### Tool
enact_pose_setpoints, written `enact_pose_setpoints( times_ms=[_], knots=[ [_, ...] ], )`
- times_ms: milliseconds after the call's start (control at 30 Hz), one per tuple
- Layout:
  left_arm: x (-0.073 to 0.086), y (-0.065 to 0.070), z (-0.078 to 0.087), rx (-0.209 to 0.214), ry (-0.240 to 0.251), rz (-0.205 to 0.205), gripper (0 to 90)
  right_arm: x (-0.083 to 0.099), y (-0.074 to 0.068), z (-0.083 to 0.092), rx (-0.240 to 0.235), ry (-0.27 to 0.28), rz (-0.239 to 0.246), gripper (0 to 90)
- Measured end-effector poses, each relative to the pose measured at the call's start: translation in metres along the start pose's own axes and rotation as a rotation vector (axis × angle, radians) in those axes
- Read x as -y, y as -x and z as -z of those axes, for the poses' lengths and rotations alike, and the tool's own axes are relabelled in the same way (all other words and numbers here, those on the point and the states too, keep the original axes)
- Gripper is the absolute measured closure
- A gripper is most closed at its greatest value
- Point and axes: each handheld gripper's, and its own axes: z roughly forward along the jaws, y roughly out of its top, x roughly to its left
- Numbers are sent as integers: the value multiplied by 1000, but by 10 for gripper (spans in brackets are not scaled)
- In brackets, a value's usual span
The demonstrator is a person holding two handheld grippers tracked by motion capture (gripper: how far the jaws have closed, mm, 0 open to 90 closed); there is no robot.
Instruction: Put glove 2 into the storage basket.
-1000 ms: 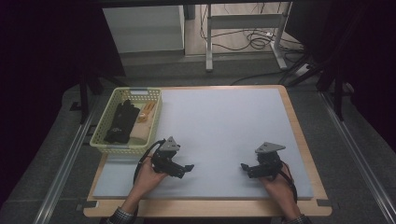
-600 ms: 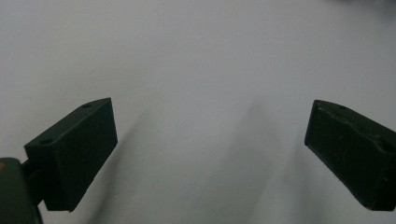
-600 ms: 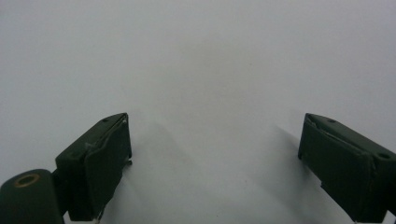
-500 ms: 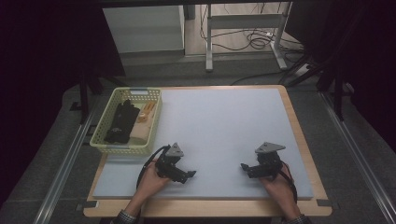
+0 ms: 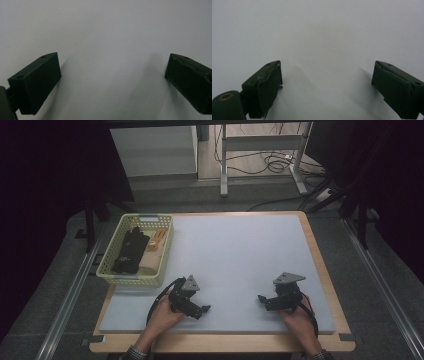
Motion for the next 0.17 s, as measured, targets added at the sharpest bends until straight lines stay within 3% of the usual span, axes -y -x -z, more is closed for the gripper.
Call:
enact_pose_setpoints(
  times_ms=[167],
  knots=[
    [0, 0, 0, -2, 0, -1, 2, 0, 0, 0, -1, 0, -1, 92]
  ],
)
